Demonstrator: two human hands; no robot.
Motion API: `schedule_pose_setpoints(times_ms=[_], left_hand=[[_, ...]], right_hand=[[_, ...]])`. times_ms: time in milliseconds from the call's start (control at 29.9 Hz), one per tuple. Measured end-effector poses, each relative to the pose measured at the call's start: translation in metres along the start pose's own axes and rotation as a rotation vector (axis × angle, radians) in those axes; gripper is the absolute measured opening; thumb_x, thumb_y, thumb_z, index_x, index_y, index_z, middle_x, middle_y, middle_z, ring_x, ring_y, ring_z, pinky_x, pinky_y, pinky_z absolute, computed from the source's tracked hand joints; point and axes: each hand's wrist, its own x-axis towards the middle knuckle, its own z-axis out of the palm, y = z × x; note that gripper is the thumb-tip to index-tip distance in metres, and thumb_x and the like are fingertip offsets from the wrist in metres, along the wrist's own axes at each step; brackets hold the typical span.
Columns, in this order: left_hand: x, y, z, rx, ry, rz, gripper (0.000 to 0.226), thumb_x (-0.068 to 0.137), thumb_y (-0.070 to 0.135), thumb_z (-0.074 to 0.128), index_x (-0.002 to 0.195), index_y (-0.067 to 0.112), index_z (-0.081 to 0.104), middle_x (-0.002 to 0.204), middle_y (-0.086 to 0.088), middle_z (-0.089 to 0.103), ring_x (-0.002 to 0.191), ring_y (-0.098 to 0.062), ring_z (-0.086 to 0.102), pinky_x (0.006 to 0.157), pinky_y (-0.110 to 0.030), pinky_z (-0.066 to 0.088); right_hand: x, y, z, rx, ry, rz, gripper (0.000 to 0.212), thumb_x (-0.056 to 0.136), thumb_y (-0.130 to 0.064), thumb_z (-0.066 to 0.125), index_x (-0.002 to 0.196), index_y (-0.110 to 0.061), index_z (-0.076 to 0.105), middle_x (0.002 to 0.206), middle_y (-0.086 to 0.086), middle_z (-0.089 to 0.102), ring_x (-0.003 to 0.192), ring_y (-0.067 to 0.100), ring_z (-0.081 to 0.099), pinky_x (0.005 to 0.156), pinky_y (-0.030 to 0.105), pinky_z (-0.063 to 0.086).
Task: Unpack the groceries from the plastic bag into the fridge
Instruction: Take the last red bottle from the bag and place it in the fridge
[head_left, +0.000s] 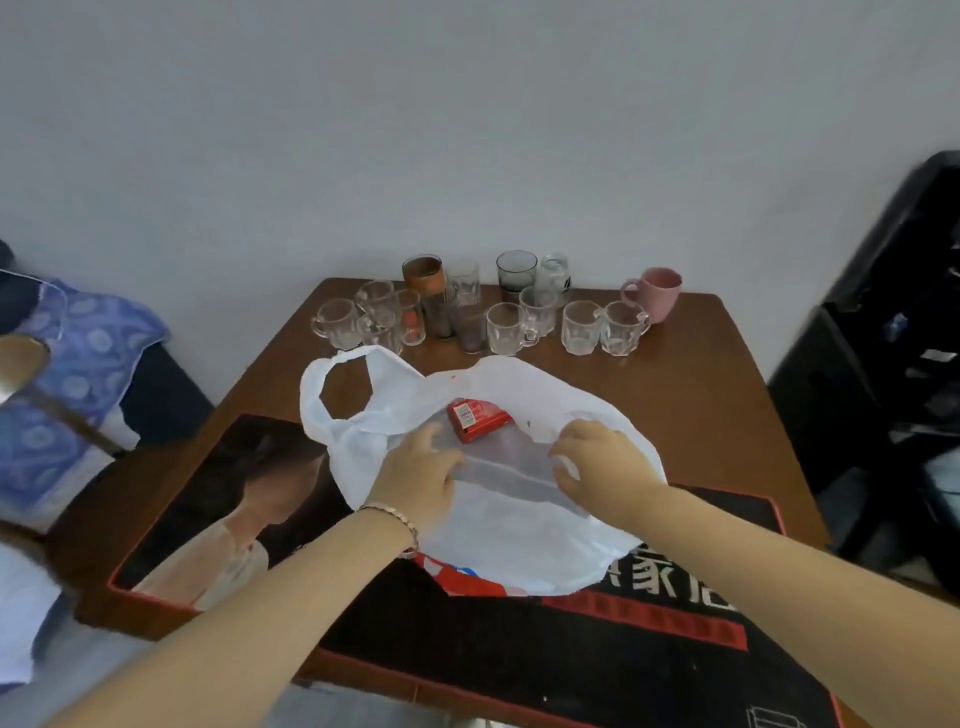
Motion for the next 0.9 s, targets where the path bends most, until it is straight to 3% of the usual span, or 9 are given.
schedule_pose_setpoints(times_ms=[134, 200, 267, 401, 501, 668, 735, 802, 902], left_hand=[[0.066, -0.037, 0.004, 0.251, -0.052, 0.174, 0.036, 0.095, 0.019, 0.044, 0.129, 0.03, 0.051, 0.158, -0.001, -0.009, 0.145, -0.028, -0.012, 0.118, -0.04, -0.004], [0.1, -0.054, 0.008, 0.363, -0.083, 0.257, 0.041, 0.096, 0.021, 0.042, 0.134, 0.034, 0.044, 0.157, 0.0, -0.017, 0.142, -0.026, -0.024, 0.113, -0.043, -0.016], [0.136, -0.069, 0.009, 0.436, -0.138, 0.301, 0.046, 0.095, 0.025, 0.045, 0.139, 0.036, 0.037, 0.157, 0.001, -0.018, 0.14, -0.026, -0.028, 0.11, -0.047, -0.018], [0.2, -0.092, 0.001, 0.605, -0.254, 0.25, 0.072, 0.088, 0.037, 0.058, 0.146, 0.037, 0.016, 0.157, -0.001, -0.016, 0.144, -0.032, -0.014, 0.115, -0.054, -0.005], [0.239, -0.097, -0.002, 0.507, -0.249, 0.232, 0.081, 0.085, 0.025, 0.064, 0.146, 0.038, 0.012, 0.158, 0.0, -0.008, 0.14, -0.031, 0.024, 0.113, -0.046, 0.022], [0.273, -0.091, 0.005, 0.211, -0.302, 0.195, 0.084, 0.081, -0.002, 0.056, 0.145, 0.027, 0.011, 0.158, 0.006, -0.001, 0.11, -0.032, 0.057, 0.09, -0.039, 0.045], [0.277, -0.092, 0.009, 0.132, -0.328, 0.208, 0.084, 0.08, -0.002, 0.057, 0.145, 0.026, 0.012, 0.157, 0.009, 0.001, 0.104, -0.033, 0.059, 0.082, -0.039, 0.048], [0.277, -0.093, 0.011, 0.112, -0.344, 0.244, 0.081, 0.08, -0.001, 0.057, 0.143, 0.026, 0.015, 0.156, 0.009, 0.002, 0.102, -0.032, 0.06, 0.075, -0.038, 0.048], [0.272, -0.093, 0.014, 0.113, -0.356, 0.281, 0.079, 0.08, -0.001, 0.055, 0.142, 0.028, 0.016, 0.156, 0.009, 0.002, 0.103, -0.029, 0.059, 0.072, -0.037, 0.046]], right_hand=[[0.062, 0.001, 0.019, -0.227, 0.025, -0.057, 0.025, 0.046, -0.036, 0.088, 0.067, -0.035, 0.074, 0.126, 0.013, 0.062, 0.112, 0.036, 0.061, 0.084, 0.051, 0.051], [0.092, 0.001, 0.022, -0.238, -0.061, -0.038, 0.021, 0.061, -0.036, 0.081, 0.081, -0.033, 0.076, 0.146, 0.015, 0.041, 0.131, 0.041, 0.042, 0.101, 0.058, 0.036], [0.12, 0.011, 0.034, -0.231, -0.087, -0.012, 0.028, 0.089, -0.032, 0.056, 0.114, -0.026, 0.067, 0.159, 0.007, -0.002, 0.146, 0.034, 0.0, 0.116, 0.05, 0.007], [0.164, 0.033, 0.033, -0.15, -0.126, 0.212, 0.044, 0.096, -0.03, 0.042, 0.139, -0.019, 0.042, 0.16, -0.003, -0.001, 0.147, 0.017, 0.002, 0.115, 0.035, 0.013], [0.19, 0.054, 0.03, -0.105, -0.078, 0.357, 0.048, 0.095, -0.028, 0.046, 0.141, -0.016, 0.037, 0.159, -0.002, 0.008, 0.144, 0.018, 0.018, 0.114, 0.035, 0.016], [0.214, 0.06, 0.044, -0.06, 0.132, 0.525, 0.039, 0.084, -0.003, 0.056, 0.122, -0.01, 0.058, 0.155, 0.016, 0.016, 0.142, 0.033, 0.01, 0.116, 0.045, 0.014], [0.214, 0.048, 0.054, -0.061, 0.309, 0.276, 0.043, 0.063, 0.0, 0.077, 0.104, -0.009, 0.068, 0.137, 0.019, 0.045, 0.128, 0.032, 0.03, 0.106, 0.044, 0.033], [0.216, 0.028, 0.069, -0.113, 0.256, -0.092, 0.052, 0.046, -0.008, 0.088, 0.095, -0.013, 0.073, 0.111, 0.009, 0.066, 0.108, 0.025, 0.053, 0.093, 0.035, 0.044], [0.226, 0.014, 0.082, -0.136, -0.039, -0.012, 0.066, 0.065, -0.016, 0.08, 0.127, -0.014, 0.057, 0.129, 0.008, 0.058, 0.121, 0.024, 0.054, 0.102, 0.034, 0.043]])
